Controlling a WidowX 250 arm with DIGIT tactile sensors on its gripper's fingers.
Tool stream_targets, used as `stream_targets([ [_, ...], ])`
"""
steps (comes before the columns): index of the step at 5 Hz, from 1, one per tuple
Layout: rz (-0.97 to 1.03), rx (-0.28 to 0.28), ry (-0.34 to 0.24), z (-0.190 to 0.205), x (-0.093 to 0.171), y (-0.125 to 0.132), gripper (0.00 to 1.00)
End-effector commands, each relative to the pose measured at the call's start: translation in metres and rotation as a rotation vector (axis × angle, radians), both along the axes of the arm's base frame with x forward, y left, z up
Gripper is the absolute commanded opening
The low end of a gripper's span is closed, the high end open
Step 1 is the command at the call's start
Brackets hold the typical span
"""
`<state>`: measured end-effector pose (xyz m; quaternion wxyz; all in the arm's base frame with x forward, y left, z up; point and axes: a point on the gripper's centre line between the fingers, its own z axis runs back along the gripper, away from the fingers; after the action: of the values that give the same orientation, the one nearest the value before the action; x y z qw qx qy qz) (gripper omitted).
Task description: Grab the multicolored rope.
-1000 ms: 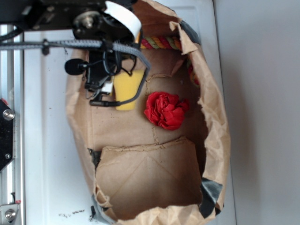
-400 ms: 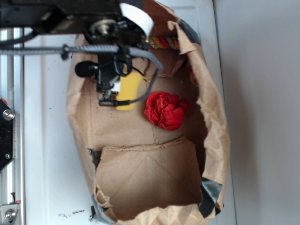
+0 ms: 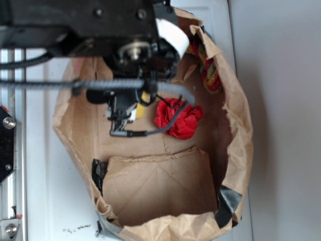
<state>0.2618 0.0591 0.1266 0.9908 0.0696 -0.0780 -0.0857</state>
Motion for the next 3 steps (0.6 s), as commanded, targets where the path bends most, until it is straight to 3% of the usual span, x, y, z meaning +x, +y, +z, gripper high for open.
stream_targets([
  [1,-0.005,0.096,-0.136,-0.008,0.020,0.000,1.00],
  [3,0.045,0.109,-0.147,-0.017,0.043,0.022,1.00],
])
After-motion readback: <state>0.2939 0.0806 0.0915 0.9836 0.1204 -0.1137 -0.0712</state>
